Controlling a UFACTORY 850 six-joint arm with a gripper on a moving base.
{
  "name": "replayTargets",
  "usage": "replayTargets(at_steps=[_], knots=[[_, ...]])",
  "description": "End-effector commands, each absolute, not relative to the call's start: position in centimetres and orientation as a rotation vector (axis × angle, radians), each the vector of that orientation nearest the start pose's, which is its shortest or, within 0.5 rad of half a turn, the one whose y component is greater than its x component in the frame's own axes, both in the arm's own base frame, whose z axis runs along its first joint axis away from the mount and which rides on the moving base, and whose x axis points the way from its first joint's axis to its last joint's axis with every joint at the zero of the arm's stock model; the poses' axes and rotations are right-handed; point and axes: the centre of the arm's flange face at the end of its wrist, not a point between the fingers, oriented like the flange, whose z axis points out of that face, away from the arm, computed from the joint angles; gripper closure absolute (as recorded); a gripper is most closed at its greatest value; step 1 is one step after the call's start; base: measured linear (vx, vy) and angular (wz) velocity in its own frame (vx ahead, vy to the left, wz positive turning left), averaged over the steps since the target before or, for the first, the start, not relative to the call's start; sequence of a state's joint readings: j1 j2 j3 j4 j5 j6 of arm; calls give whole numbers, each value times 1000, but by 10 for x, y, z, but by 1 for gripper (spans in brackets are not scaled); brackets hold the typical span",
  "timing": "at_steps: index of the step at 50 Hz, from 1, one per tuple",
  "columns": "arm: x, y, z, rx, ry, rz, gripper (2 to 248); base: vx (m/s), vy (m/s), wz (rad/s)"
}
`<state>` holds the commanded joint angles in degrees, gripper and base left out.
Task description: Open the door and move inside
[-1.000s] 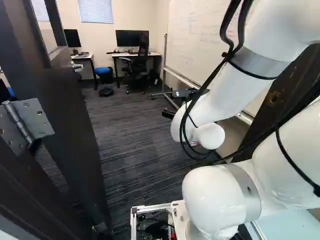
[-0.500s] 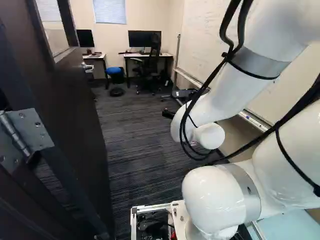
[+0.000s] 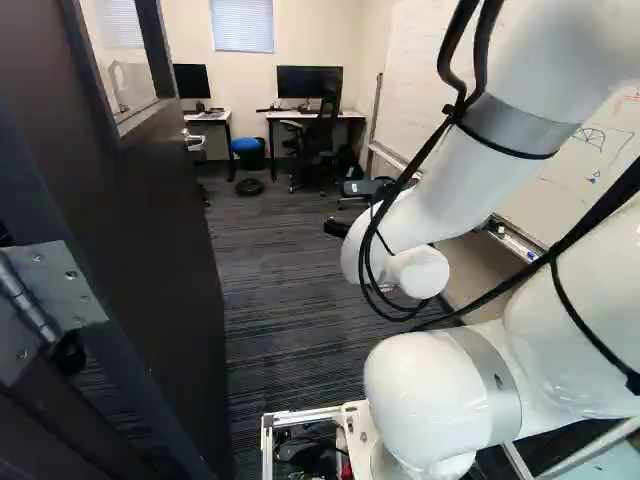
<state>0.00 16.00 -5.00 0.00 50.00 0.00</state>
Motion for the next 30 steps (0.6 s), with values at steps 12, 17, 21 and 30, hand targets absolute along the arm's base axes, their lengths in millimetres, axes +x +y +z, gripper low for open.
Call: replayTargets(at_steps=[12,17,21,30], knots=[[270,0,366,-2558,0,-1824,3,164,3,1],[270,0,366,-2558,0,-1824,3,166,6,5],[270,0,366,-2558,0,-1824,3,170,8,3],[270,0,366,-2558,0,-1824,3,165,23,94]])
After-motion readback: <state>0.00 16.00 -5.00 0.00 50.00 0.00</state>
